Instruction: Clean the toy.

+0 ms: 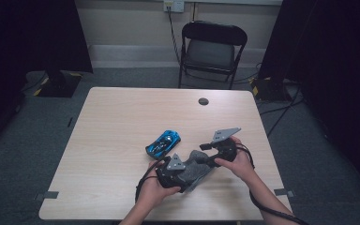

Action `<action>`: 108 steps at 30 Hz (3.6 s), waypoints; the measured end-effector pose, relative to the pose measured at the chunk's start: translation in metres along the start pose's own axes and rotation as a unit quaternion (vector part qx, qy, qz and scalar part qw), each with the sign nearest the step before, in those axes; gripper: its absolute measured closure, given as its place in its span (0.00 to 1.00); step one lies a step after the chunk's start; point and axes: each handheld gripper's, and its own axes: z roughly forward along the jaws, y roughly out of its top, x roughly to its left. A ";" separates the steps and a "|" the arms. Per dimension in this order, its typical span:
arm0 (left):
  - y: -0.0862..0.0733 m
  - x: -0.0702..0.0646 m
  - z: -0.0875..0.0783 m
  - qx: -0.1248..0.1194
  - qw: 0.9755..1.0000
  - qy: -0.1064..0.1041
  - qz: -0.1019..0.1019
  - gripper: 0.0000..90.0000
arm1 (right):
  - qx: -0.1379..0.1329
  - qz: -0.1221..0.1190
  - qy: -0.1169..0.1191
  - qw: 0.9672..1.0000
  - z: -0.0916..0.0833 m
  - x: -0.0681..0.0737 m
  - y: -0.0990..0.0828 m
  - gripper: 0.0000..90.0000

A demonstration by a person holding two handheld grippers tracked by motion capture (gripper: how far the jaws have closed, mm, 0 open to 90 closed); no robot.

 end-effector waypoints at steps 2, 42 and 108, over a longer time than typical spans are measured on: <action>-0.003 0.005 0.001 0.002 1.000 0.008 -0.006 0.47 | 0.012 0.000 0.007 1.000 0.011 0.000 0.000 0.46; 0.027 0.103 -0.027 -0.034 0.992 0.107 -0.052 0.21 | 0.035 0.002 -0.007 0.999 0.023 0.015 -0.029 0.49; 0.012 0.129 0.017 0.054 0.981 0.140 -0.122 0.28 | 0.019 0.027 -0.047 0.998 0.015 0.016 -0.041 0.63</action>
